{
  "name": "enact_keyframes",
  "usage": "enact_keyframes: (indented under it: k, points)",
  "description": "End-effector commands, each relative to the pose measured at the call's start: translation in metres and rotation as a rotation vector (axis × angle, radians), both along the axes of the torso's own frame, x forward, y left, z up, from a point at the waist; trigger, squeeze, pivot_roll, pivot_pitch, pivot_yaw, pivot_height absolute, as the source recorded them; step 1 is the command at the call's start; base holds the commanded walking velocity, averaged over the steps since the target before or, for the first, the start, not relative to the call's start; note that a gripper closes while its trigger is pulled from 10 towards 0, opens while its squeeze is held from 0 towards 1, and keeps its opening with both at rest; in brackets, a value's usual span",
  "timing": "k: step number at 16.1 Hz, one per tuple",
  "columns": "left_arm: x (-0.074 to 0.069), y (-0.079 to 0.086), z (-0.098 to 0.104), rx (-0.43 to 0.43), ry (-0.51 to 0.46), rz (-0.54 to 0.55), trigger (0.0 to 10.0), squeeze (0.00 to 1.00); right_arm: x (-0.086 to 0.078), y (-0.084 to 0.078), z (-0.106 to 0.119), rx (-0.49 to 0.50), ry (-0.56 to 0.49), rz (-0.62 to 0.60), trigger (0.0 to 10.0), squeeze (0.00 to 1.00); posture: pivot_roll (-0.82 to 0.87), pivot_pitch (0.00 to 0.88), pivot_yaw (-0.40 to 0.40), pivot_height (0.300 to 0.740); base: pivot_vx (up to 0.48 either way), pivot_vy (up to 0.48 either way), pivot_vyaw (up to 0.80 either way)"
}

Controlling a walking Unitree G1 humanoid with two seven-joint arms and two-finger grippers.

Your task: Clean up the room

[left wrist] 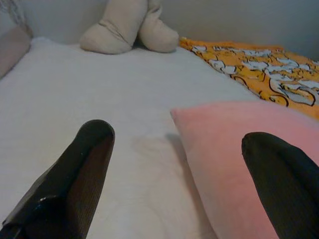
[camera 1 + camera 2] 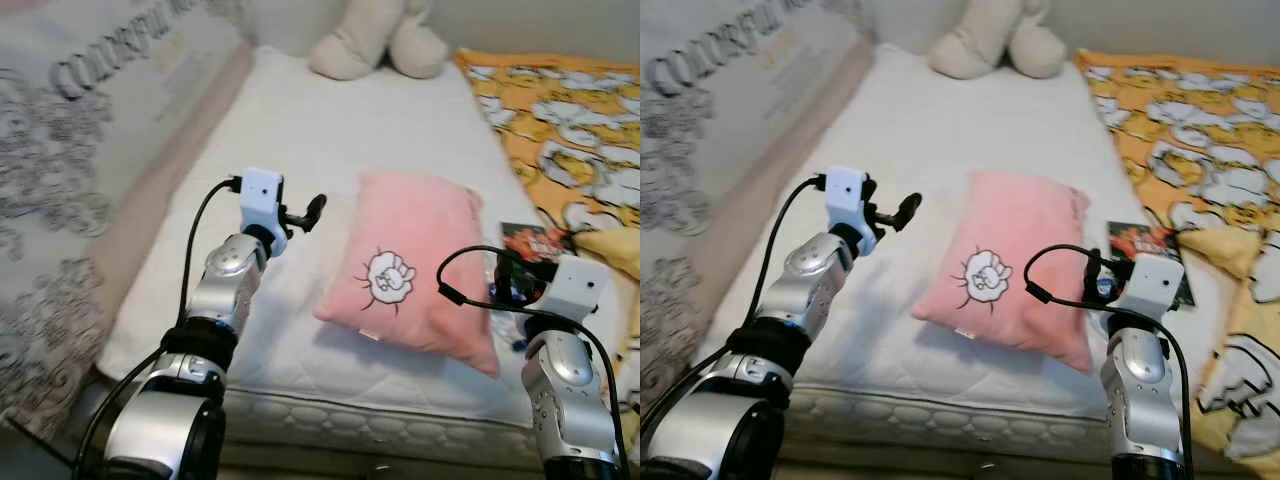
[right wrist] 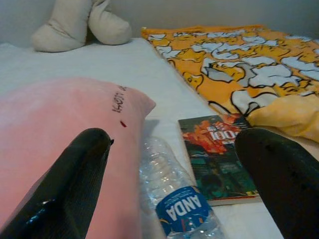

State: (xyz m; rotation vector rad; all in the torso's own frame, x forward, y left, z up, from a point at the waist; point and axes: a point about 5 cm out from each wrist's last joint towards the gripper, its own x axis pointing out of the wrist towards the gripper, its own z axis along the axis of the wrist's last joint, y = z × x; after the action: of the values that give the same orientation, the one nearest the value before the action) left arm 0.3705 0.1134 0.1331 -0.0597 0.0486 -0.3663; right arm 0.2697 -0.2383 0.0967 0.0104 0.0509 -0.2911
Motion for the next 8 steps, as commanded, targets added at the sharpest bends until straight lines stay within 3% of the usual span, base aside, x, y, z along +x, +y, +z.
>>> enact_keyframes:
  k: [1, 5, 8]
  points:
    - [-0.002, 0.004, -0.006, 0.01, 0.018, 0.02, 10.0, 0.0, -0.001, 0.001, 0.002, -0.005, 0.002, 0.012, 10.0, 0.0, -0.15, 0.0, 0.034, 0.74, 0.0, 0.0, -0.47]
    - [-0.007, 0.008, -0.016, -0.044, 0.043, 0.038, 10.0, 0.0, -0.001, 0.005, 0.001, -0.013, 0.027, 0.065, 10.0, 0.0, -0.15, 0.0, 0.028, 0.74, 0.0, 0.0, -0.58]
    - [-0.02, 0.003, -0.021, -0.081, -0.011, 0.004, 10.0, 0.0, -0.002, 0.007, -0.001, -0.024, 0.032, 0.075, 10.0, 0.0, -0.16, 0.0, 0.025, 0.74, 0.0, -0.475, -0.61]
